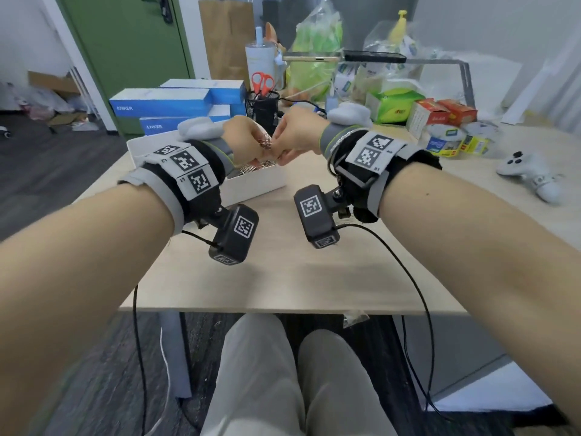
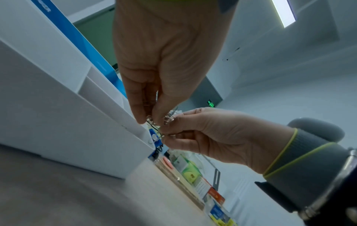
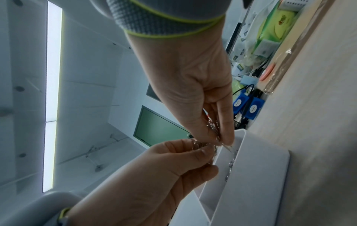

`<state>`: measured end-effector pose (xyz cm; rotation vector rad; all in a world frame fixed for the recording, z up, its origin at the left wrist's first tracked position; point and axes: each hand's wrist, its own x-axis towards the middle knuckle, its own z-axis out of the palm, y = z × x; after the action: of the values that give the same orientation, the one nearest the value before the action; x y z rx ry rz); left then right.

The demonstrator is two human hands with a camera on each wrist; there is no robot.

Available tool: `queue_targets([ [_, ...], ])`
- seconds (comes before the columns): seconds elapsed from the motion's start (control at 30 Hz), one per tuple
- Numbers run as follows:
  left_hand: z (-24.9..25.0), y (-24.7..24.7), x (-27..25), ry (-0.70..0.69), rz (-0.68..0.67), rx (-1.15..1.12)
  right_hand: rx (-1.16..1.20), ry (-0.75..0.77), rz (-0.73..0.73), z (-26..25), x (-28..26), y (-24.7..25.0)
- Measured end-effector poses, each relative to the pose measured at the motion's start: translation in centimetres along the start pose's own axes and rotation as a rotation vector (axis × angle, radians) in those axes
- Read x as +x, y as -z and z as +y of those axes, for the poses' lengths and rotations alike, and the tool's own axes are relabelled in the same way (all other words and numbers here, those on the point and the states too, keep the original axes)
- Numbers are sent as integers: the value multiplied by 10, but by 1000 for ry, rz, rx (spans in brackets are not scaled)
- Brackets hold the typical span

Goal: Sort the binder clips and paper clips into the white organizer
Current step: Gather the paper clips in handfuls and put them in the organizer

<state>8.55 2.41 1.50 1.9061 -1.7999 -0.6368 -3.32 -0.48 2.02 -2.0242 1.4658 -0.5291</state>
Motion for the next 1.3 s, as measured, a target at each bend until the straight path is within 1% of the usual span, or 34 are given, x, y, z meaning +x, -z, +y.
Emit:
queue_targets([
  [0.1,-10,-2,10,20,126,38,-15,18,27,-2,17,-9],
  [0.17,-16,-6,15,37,151,69,-40,22,33,-1,22,-12],
  [0.27,-17,-6,20,4,192,100,-49,10,22,2,26,-12],
  [0.3,-17,-6,20,1,194,106,-54,7,17,3,26,-11],
  [0.4,-14,-5,20,39,137,126,20,-5,-3,3,24,-8],
  [0.5,-14,-6,19,-1,142,92,42,5,6,3,22,-6],
  [0.63,-14,-10,12,-23,135,99,-2,51,-41,7,16,-7],
  [0.73,-11,-12,5,-21,144,114,-74,117,-23,9,3,-3],
  [0.87,-8,-19,-7,-106,174,69,-125,137,-12,23,-15,5],
  [0.93,-2,-27,-16,-152,113,56,-156,127,-26,36,-27,10],
  [1.0,5,-35,-23,-162,-8,78,-197,97,-81,47,-38,15],
  [1.1,13,-51,-33,-101,-255,200,-260,30,-156,67,-59,22],
  [1.17,13,-59,-37,-38,-373,266,-286,-11,-165,77,-69,24],
  [1.23,13,-68,-42,-8,-417,324,-340,-64,-155,86,-80,26],
  [1.3,13,-76,-47,-26,-404,400,-427,-125,-159,94,-89,25],
])
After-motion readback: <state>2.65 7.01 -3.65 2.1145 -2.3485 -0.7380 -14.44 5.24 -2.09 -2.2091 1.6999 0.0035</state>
